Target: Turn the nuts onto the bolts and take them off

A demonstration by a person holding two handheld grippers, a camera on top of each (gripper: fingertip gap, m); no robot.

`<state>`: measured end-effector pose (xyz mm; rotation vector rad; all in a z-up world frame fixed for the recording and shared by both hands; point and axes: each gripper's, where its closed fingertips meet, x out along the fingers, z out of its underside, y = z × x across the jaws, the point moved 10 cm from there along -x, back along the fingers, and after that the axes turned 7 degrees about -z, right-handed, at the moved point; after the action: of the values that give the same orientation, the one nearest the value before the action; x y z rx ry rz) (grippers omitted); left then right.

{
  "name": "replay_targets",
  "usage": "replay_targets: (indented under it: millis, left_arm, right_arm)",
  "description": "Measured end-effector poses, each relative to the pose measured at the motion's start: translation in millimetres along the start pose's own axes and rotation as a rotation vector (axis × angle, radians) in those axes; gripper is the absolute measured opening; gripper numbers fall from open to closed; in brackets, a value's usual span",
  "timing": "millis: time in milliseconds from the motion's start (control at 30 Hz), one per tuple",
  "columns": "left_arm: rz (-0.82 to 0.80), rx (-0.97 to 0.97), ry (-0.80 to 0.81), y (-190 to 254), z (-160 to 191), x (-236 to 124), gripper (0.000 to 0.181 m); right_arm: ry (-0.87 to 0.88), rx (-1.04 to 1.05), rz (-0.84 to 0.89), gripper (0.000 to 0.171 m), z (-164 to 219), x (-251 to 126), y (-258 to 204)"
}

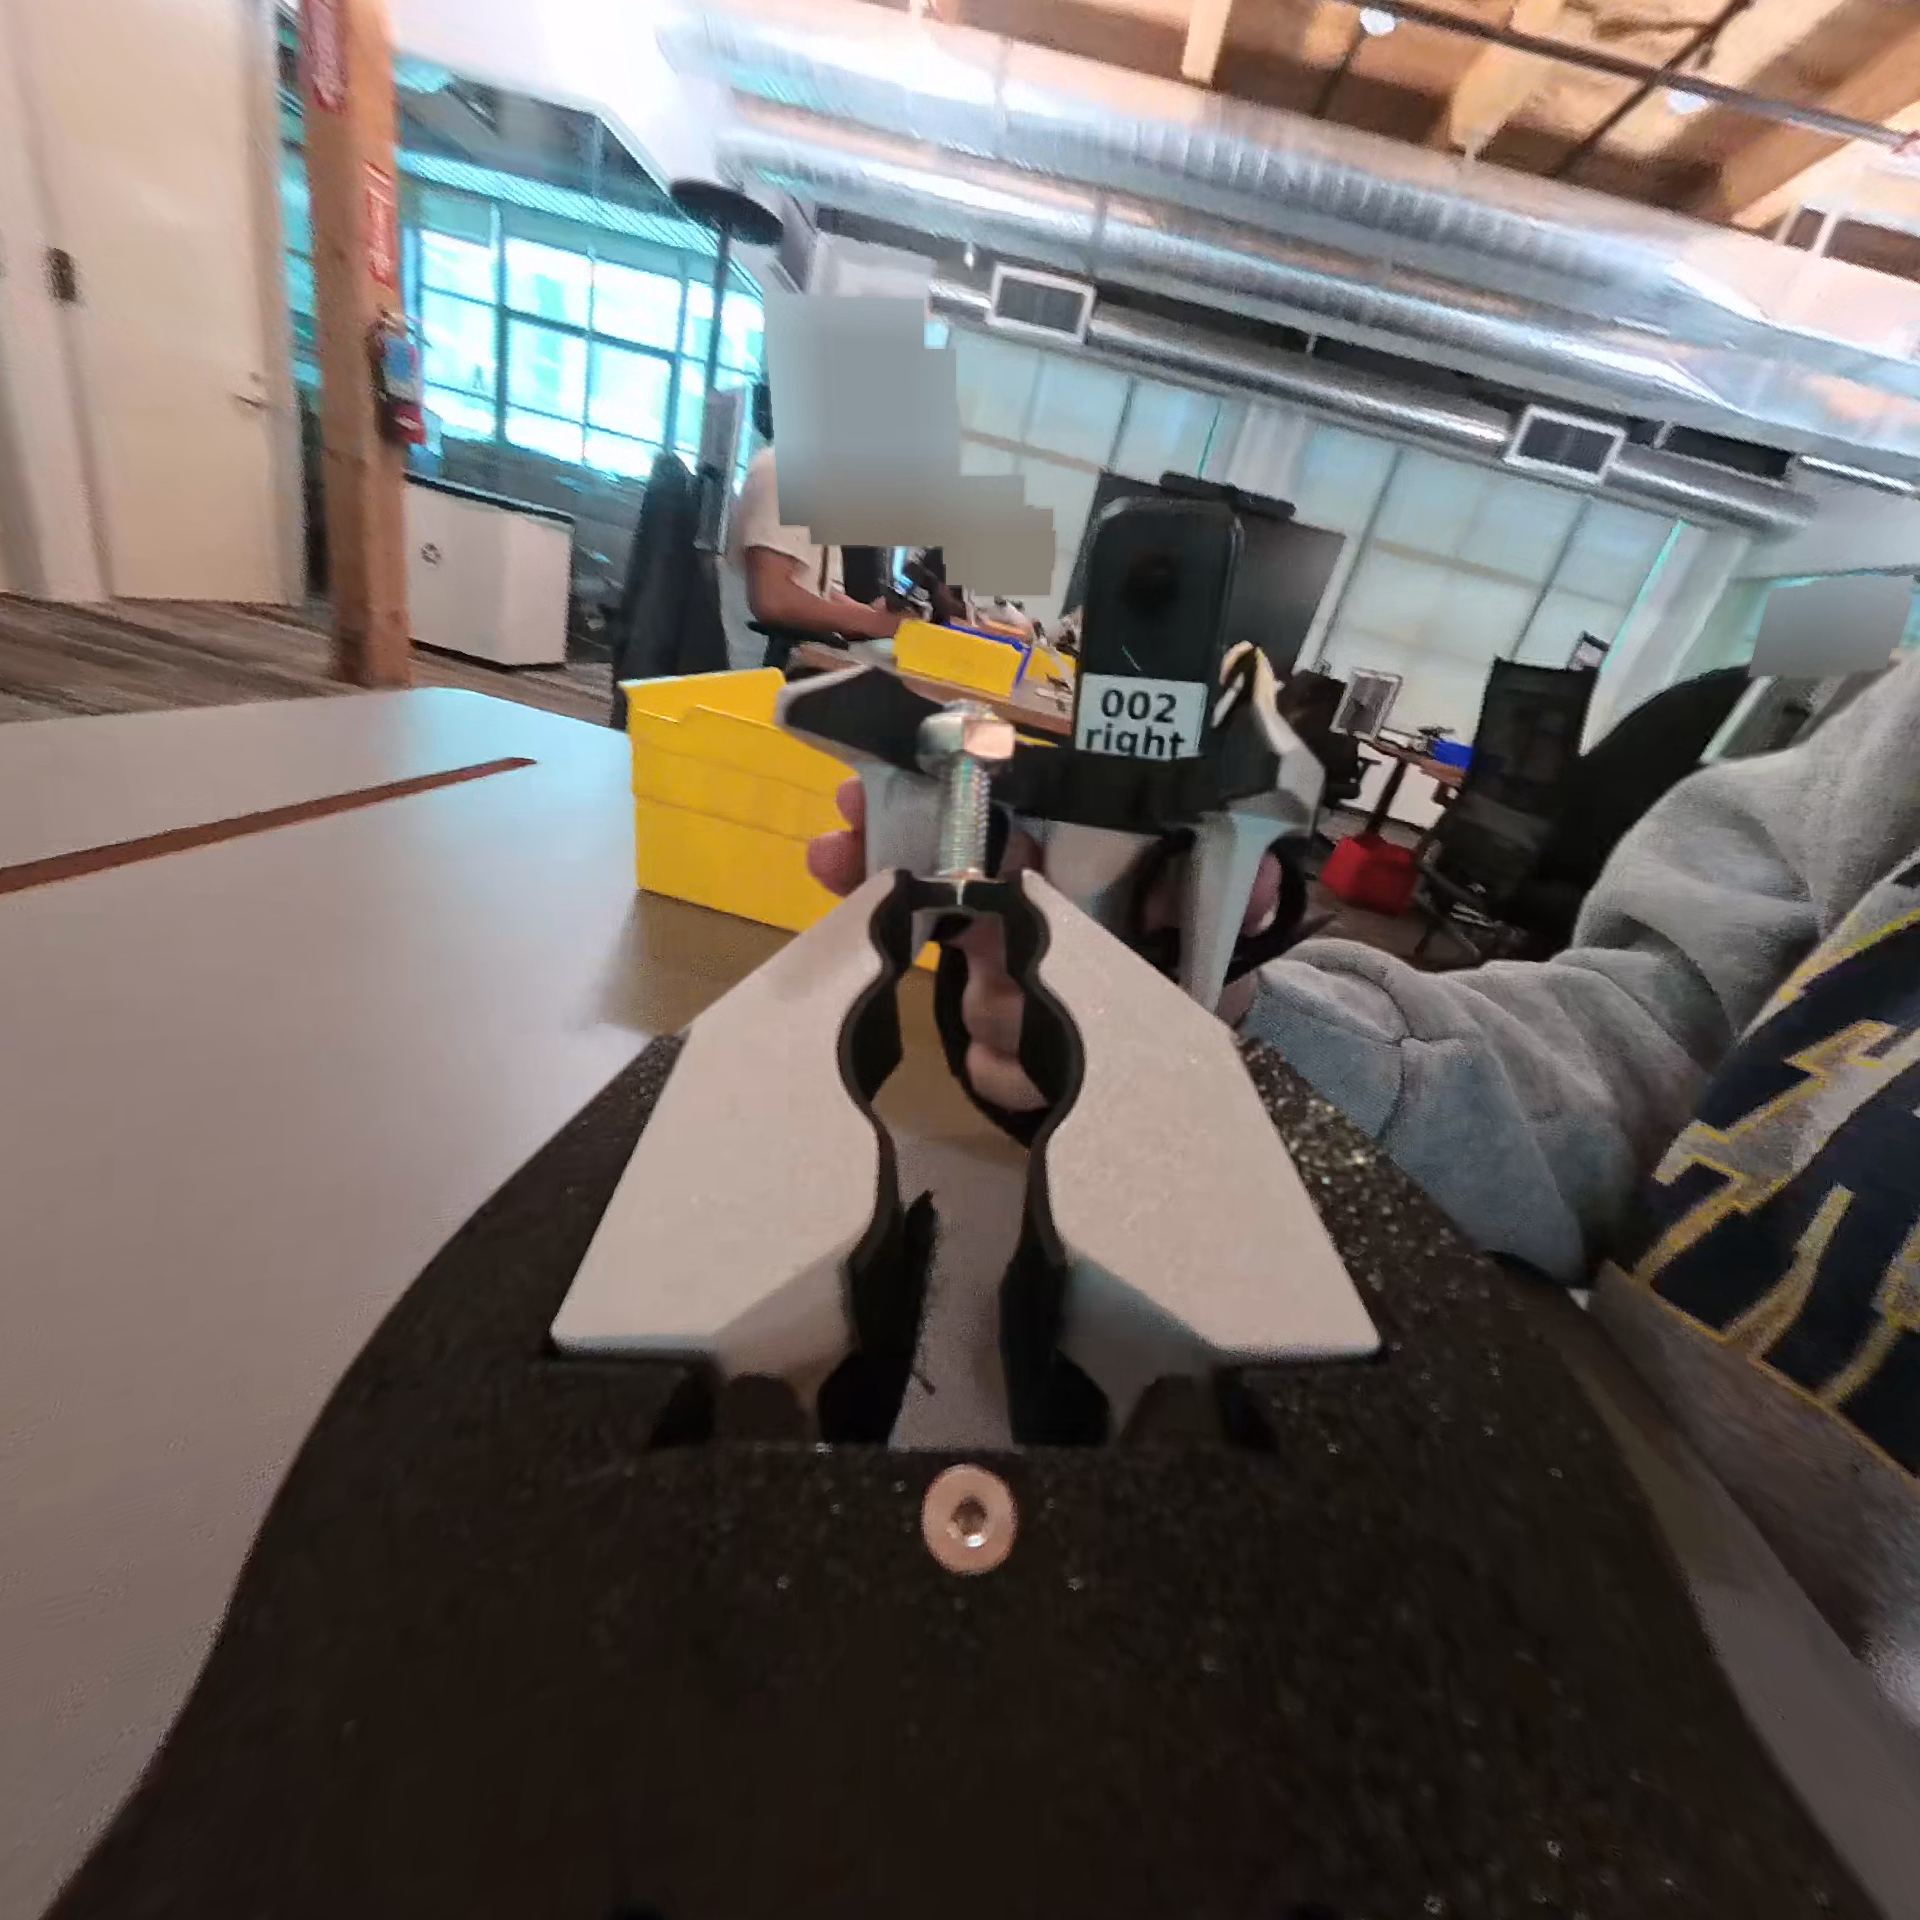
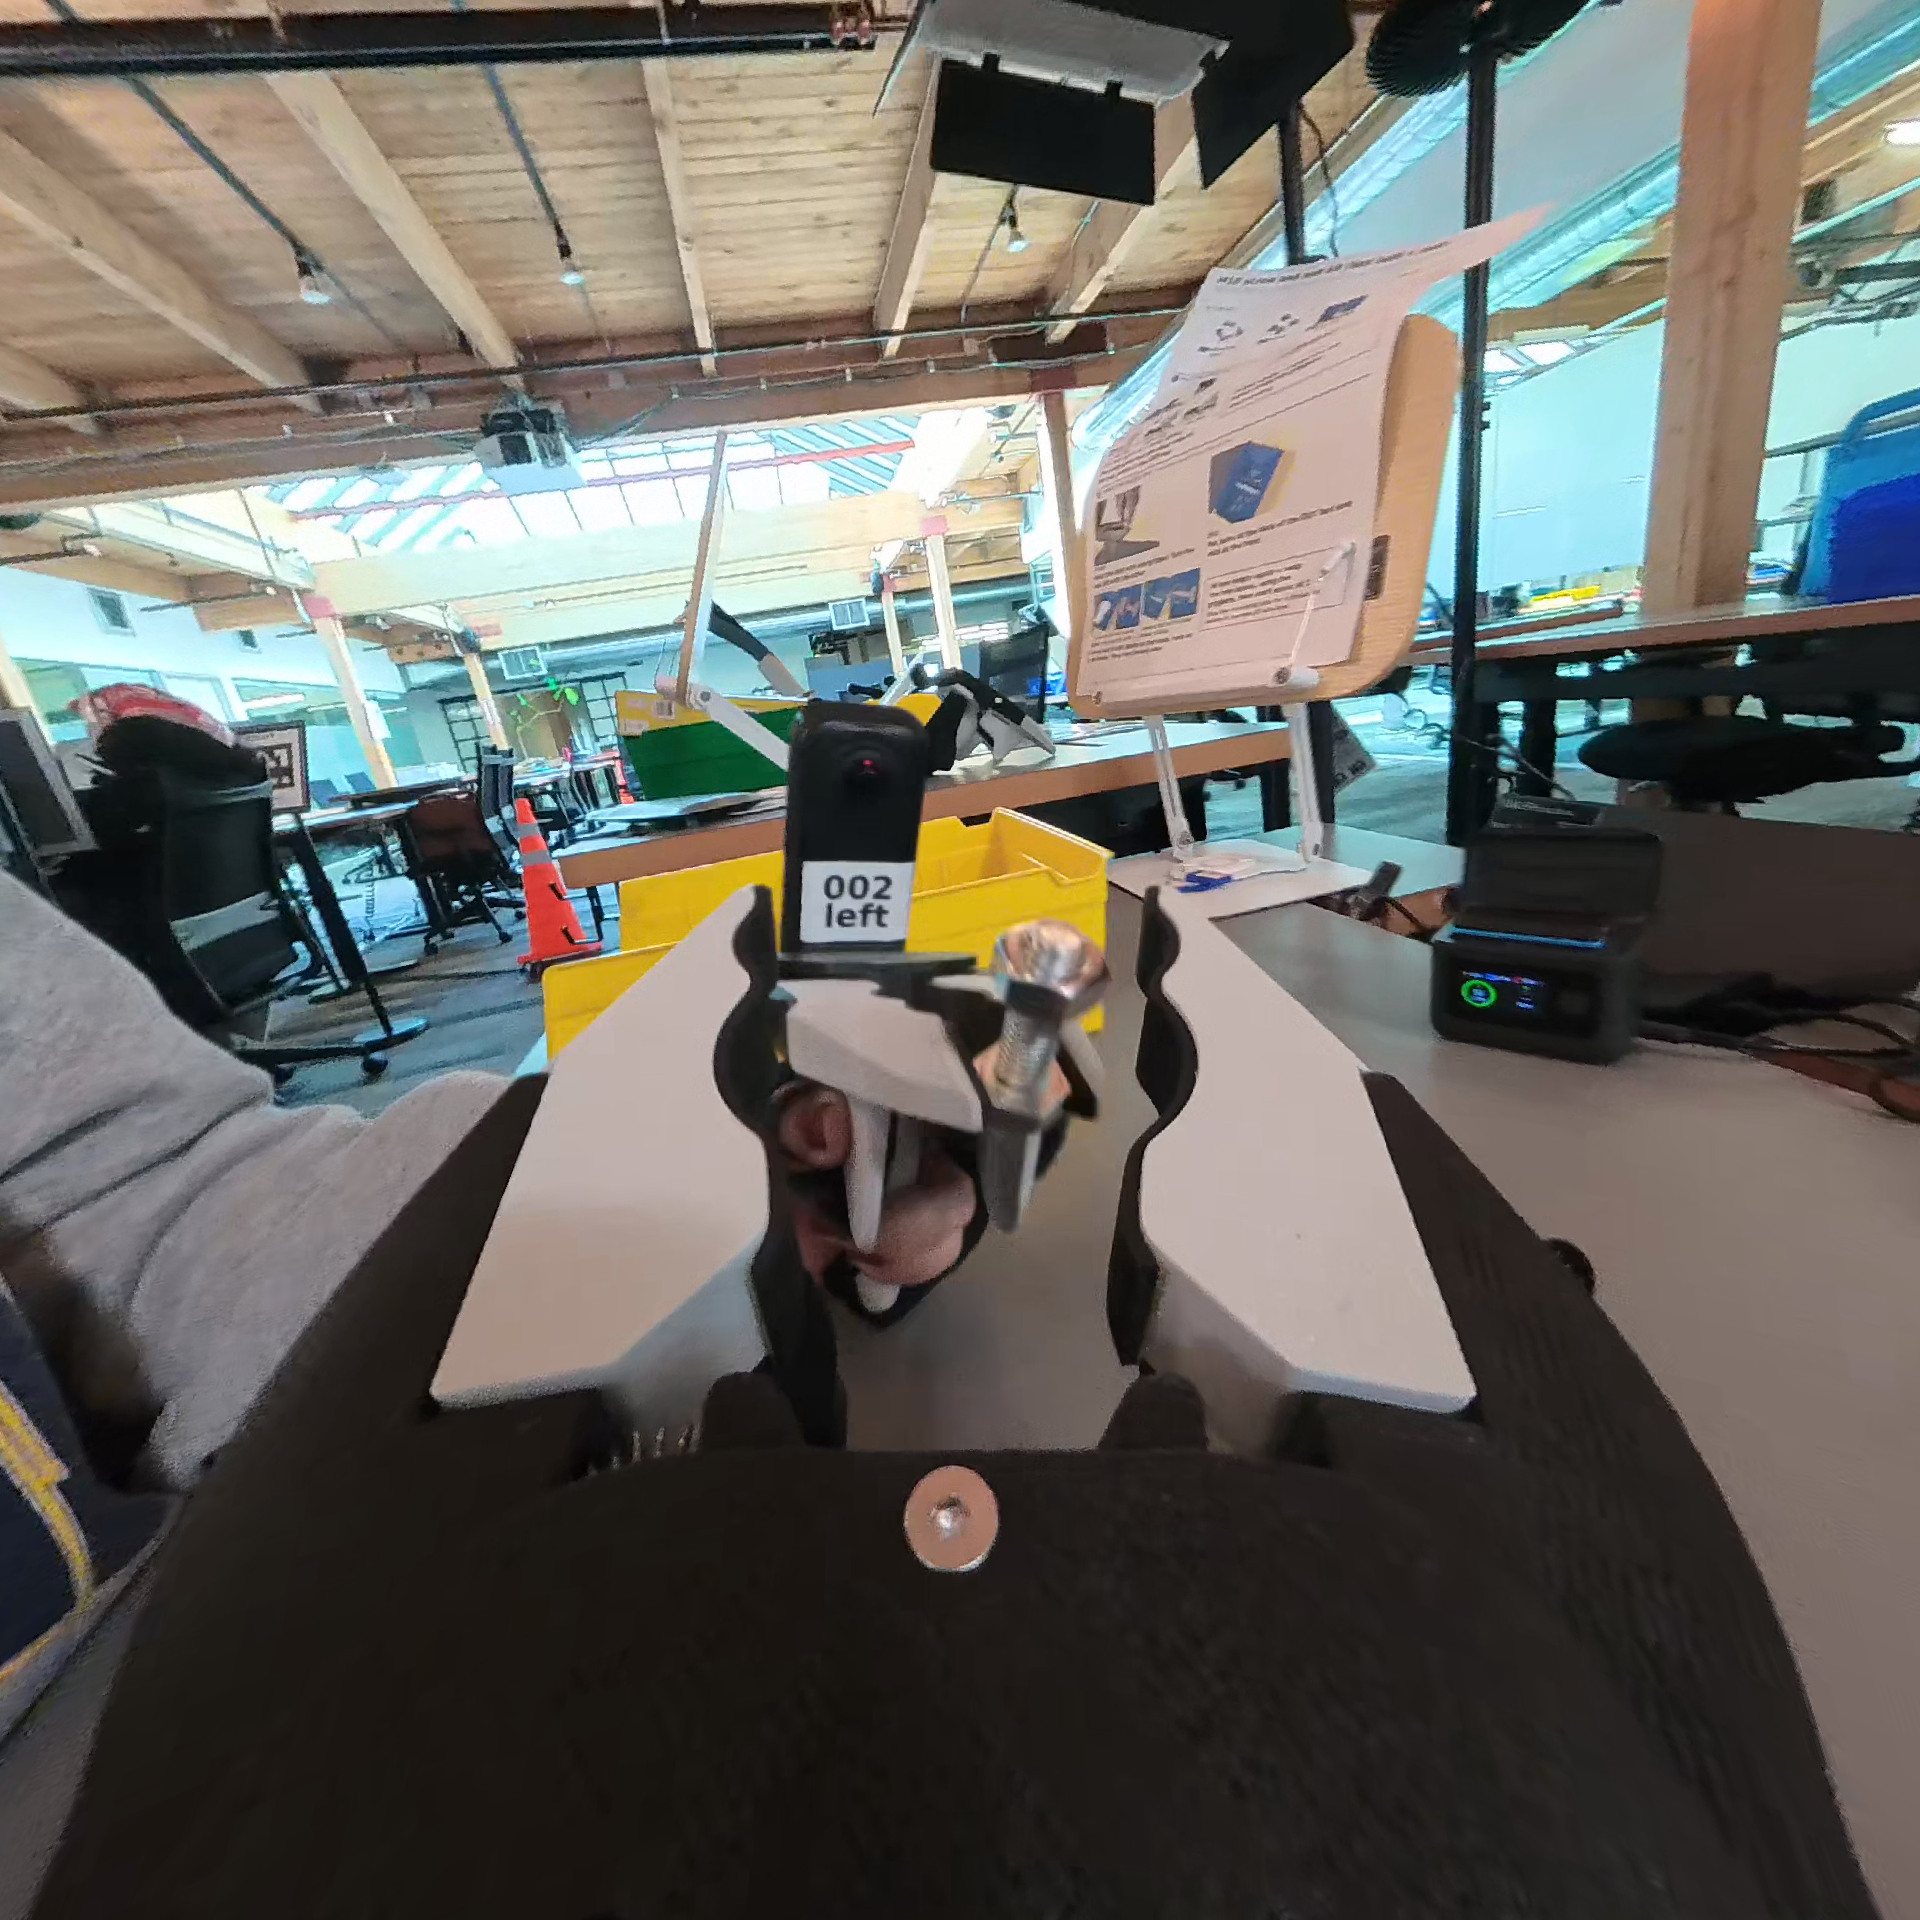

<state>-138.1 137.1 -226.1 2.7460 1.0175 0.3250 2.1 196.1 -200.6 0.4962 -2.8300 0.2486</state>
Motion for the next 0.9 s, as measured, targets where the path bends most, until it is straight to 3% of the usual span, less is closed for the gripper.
replay_targets:
  millis: [233,367,600,733,800,867,900]
  left_arm:
    - [-0.128,-0.007,0.098,-13,-10,-22,0.015]
    - [-0.102,-0.017,0.101,-12,-6,-17,0.015]
    - [-0.018,-0.162,0.261,-13,-9,-18,0.015]
    - [0.012,-0.166,0.241,-12,-11,-18,0.015]
    - [0.034,-0.167,0.258,-9,-13,-19,0.015]
    - [0.025,-0.177,0.250,-10,-14,-20,0.015]
    - [0.002,-0.166,0.222,-11,-14,-21,0.014]
  right_arm:
    - [-0.046,0.076,-0.009,0.075,11,-13,-2]
    - [-0.022,0.060,0.024,0.069,10,-11,0]
    - [0.092,-0.077,0.049,0.069,-4,-9,-11]
    - [-0.053,-0.198,0.022,0.061,-11,-5,-18]
    - [-0.266,-0.234,0.041,0.056,-5,-7,-15]
    - [-0.449,-0.279,0.110,0.065,-2,-12,-11]
    - [-0.438,-0.346,0.124,0.066,-7,-12,-16]
